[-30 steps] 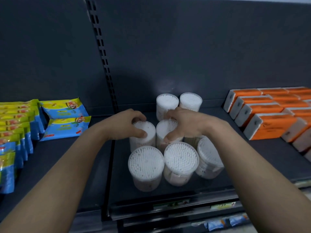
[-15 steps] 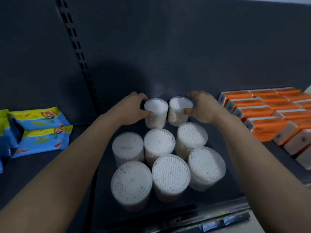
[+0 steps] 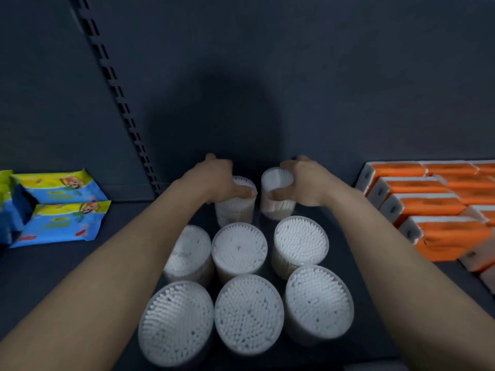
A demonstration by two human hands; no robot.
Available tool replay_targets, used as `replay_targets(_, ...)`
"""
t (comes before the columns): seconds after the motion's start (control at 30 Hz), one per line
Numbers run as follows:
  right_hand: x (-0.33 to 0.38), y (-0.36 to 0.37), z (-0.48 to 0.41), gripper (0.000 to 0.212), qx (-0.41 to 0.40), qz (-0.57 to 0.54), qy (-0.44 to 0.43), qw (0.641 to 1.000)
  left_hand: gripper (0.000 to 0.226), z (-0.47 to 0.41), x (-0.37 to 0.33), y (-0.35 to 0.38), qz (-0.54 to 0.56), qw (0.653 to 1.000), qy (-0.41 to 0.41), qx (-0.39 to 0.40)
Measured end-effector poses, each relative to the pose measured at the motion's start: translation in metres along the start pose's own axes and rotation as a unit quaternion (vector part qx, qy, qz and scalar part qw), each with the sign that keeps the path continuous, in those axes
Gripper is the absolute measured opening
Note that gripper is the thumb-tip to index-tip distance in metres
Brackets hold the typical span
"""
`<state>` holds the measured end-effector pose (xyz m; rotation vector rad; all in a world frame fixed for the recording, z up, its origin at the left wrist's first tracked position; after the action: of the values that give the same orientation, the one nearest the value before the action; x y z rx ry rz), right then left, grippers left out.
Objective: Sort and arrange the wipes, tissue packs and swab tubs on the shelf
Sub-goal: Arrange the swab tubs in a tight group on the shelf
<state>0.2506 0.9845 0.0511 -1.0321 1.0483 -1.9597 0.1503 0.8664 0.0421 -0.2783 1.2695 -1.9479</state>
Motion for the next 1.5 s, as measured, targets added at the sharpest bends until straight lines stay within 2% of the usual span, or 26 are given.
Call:
replay_targets(0.07, 0.011, 0.008, 0.0, 0.081, 0.047, -0.007, -0.037, 0.998, 0.075, 0.005, 0.01, 0.001, 0.001, 1.0, -0.013, 0.003)
replay_targets(0.17, 0.021, 0.016, 0.002, 0.084, 0.086, 0.019, -0.058, 0.994, 0.078, 0.014, 0.013, 0.006, 0.044, 0.998, 0.04, 0.017)
replay_targets(0.23, 0.024, 0.016, 0.003, 0.084, 0.079, 0.017, -0.056, 0.995, 0.072, 0.023, 0.006, 0.01, 0.067, 0.993, 0.093, 0.038)
replay_targets(0.3, 0.02, 0.013, 0.002, 0.086, 0.048, 0.031, -0.027, 0.998, 0.066, 0.026, 0.002, 0.012, 0.072, 0.99, 0.11, 0.042)
replay_targets(0.4, 0.012, 0.011, 0.001, 0.084, 0.018, 0.049, 0.007, 0.999, 0.071, 0.026, 0.003, 0.012, 0.087, 0.991, 0.099, 0.031)
replay_targets(0.53, 0.007, 0.015, 0.006, 0.085, 0.047, 0.015, -0.021, 0.999, 0.082, 0.026, 0.003, 0.016, 0.097, 0.992, 0.081, 0.031)
replay_targets(0.73, 0.006, 0.02, 0.017, 0.086, 0.089, 0.011, -0.04, 0.995, 0.08, 0.032, 0.001, 0.019, 0.102, 0.992, 0.068, 0.023)
replay_targets(0.97, 0.008, 0.017, 0.022, 0.08, 0.056, -0.004, -0.069, 0.996, 0.085, 0.04, 0.002, 0.021, 0.112, 0.992, 0.054, 0.005)
replay_targets(1.07, 0.009, 0.015, 0.023, 0.08, 0.041, -0.005, -0.085, 0.996, 0.081, 0.052, 0.012, 0.012, 0.132, 0.989, 0.048, -0.036)
replay_targets(1.27, 0.037, -0.018, 0.041, 0.048, -0.072, -0.033, -0.157, 0.984, 0.047, 0.087, 0.032, -0.006, 0.188, 0.968, 0.048, -0.158)
replay_targets(1.37, 0.05, -0.029, 0.057, 0.044, -0.097, -0.035, -0.172, 0.98, 0.034, 0.109, 0.034, -0.014, 0.196, 0.952, 0.064, -0.227)
replay_targets(1.5, 0.072, -0.033, 0.076, 0.043, -0.125, -0.012, -0.18, 0.976, 0.027, 0.139, 0.04, -0.022, 0.167, 0.935, 0.08, -0.301)
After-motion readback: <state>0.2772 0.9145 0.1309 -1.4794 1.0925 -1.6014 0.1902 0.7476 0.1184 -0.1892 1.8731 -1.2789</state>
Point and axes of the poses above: each hand's wrist, its own z-axis away from the middle knuckle, its own y-axis out of the palm, x = y × z, the point moved 10 cm from there along -z, towards the middle knuckle, and after that the axes turned 14 degrees about x, right-handed, at the moved point
